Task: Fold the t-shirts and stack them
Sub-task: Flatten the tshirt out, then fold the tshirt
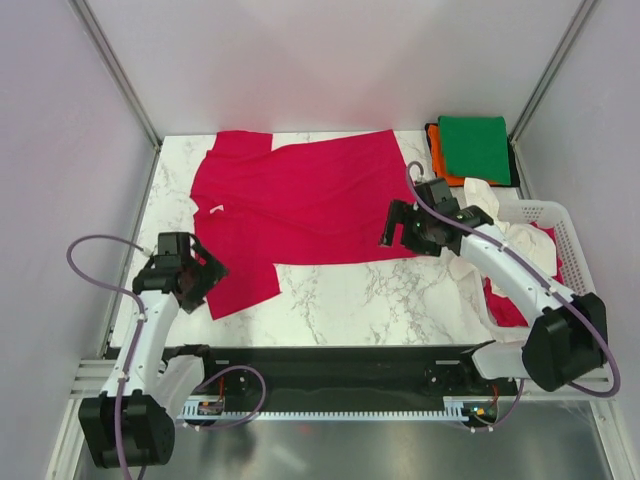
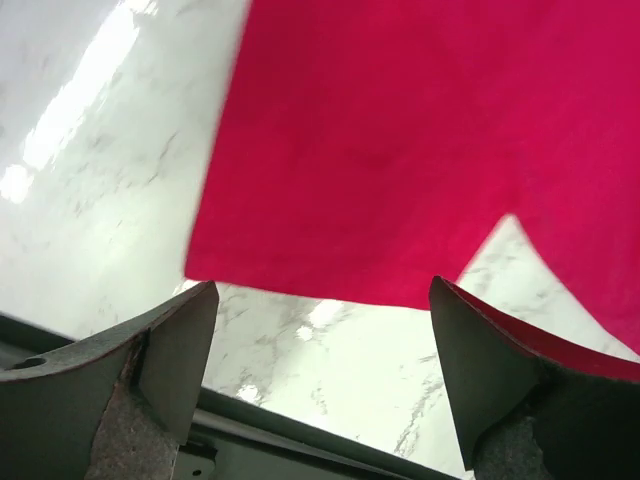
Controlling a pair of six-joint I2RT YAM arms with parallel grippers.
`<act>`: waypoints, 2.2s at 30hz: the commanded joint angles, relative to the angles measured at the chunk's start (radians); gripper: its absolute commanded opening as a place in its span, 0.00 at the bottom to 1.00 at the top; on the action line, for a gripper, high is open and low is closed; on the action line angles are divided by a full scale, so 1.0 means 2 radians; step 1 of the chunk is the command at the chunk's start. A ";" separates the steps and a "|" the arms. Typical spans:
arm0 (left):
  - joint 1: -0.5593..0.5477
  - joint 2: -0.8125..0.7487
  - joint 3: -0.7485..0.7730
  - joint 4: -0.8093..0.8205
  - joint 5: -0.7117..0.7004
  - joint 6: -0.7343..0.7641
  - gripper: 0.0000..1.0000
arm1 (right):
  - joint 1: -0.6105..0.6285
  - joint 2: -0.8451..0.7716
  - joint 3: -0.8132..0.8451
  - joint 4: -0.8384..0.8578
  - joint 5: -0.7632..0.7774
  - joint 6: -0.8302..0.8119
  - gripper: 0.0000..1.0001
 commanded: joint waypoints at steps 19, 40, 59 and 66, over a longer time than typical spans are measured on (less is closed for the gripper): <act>0.014 0.049 -0.131 0.077 -0.070 -0.139 0.79 | -0.059 -0.072 -0.087 -0.012 0.021 0.011 0.98; 0.015 0.006 -0.033 0.076 -0.052 -0.050 0.02 | -0.122 0.047 -0.115 0.058 0.047 -0.036 0.86; 0.015 -0.021 -0.017 0.056 -0.072 -0.006 0.02 | -0.136 0.181 -0.063 0.111 0.006 -0.050 0.39; 0.016 -0.026 0.028 0.026 -0.038 0.003 0.02 | -0.137 0.094 -0.091 0.094 0.004 -0.043 0.03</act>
